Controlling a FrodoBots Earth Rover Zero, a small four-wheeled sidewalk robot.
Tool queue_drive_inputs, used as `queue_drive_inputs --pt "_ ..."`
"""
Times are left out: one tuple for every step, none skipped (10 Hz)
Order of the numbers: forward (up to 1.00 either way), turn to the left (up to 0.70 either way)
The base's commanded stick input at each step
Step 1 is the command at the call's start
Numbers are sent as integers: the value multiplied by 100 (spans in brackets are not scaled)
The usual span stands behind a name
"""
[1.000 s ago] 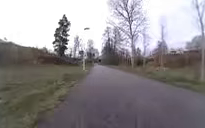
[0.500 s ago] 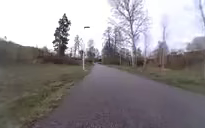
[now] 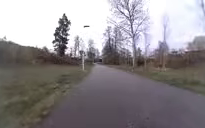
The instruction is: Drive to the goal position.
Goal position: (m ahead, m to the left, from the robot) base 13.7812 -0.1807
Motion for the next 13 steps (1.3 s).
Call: queue_drive_inputs --pt "70 0" --pt "70 0" --pt "70 0" --pt "70 0" --pt "70 0" --pt "70 0" --pt "70 0" --pt "70 6" --pt "70 17" --pt "70 22" --pt "70 0" --pt "70 0" --pt "70 0"
